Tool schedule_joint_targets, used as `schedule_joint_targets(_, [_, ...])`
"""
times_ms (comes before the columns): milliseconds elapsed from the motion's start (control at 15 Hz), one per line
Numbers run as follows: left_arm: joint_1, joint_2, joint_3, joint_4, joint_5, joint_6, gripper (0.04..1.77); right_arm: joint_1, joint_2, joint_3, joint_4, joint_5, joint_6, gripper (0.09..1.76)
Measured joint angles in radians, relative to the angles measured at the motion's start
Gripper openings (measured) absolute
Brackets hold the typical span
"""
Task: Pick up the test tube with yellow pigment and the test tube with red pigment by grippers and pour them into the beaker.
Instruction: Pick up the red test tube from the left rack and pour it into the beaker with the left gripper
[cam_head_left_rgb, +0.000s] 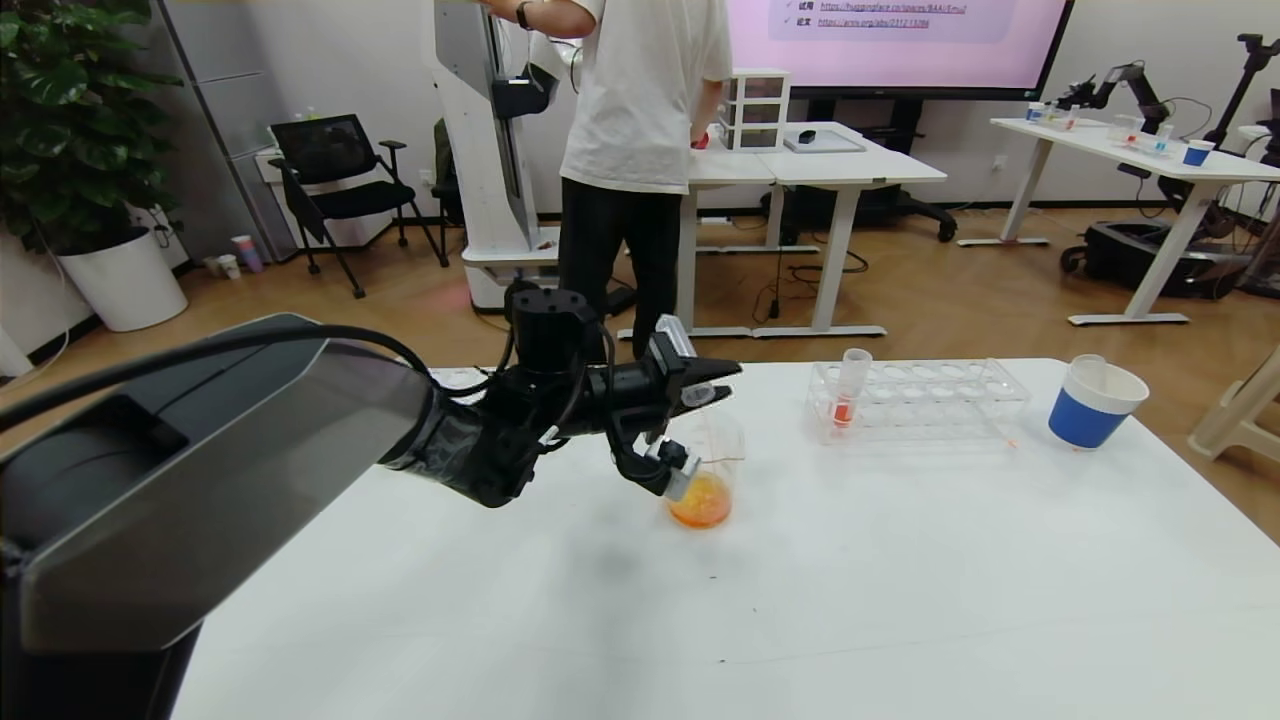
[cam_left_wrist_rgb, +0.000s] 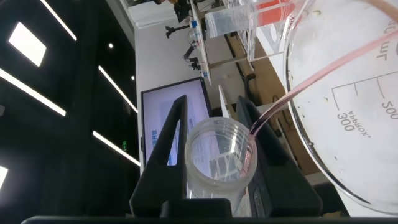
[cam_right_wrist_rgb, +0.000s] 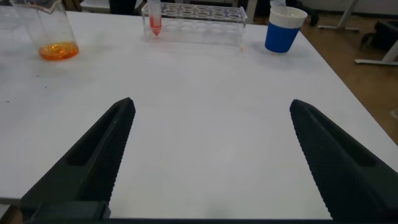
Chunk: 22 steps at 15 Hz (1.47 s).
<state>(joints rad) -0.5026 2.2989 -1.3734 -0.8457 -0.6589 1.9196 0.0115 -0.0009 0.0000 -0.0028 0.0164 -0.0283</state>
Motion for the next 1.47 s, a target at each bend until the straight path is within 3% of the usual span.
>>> schedule_joint_targets(267, [0.003,-0.004,0.002,-0.007,-0.010,-0.051,0.54,0.000,0.000,0.000,0.000,0.000,0.000,1.74])
schedule_joint_targets(400, [0.002,-0.013,0.000,-0.034,-0.005,-0.203,0.54,0.000,0.000,0.000,0.000,0.000,0.000,1.74])
schedule_joint_targets(533, [0.004,-0.030,0.001,-0.113,0.042,-0.442,0.54,0.000,0.000,0.000,0.000,0.000,0.000,1.74])
schedule_joint_targets(600, [0.005,-0.038,0.011,-0.177,0.100,-0.607,0.54,0.000,0.000,0.000,0.000,-0.001,0.000,1.74])
schedule_joint_targets(667, [0.005,-0.045,0.027,-0.260,0.203,-0.769,0.54,0.000,0.000,0.000,0.000,0.000,0.000,1.74])
schedule_joint_targets(800, [-0.002,-0.059,0.076,-0.391,0.543,-1.033,0.54,0.000,0.000,0.000,0.000,0.000,0.000,1.74])
schedule_joint_targets(867, [-0.008,-0.067,0.102,-0.419,0.679,-1.167,0.54,0.000,0.000,0.000,0.000,0.000,0.000,1.74])
schedule_joint_targets(933, [-0.011,-0.076,0.124,-0.433,0.777,-1.293,0.54,0.000,0.000,0.000,0.000,0.000,0.000,1.74])
schedule_joint_targets(1200, [0.009,-0.109,0.158,-0.373,1.033,-1.706,0.54,0.000,0.000,0.000,0.000,0.000,0.000,1.74])
schedule_joint_targets(1333, [0.020,-0.138,0.163,-0.239,1.114,-1.862,0.54,0.000,0.000,0.000,0.000,0.000,0.000,1.74])
schedule_joint_targets(1467, [0.033,-0.173,0.161,-0.103,1.158,-1.992,0.54,0.000,0.000,0.000,0.000,0.000,0.000,1.74])
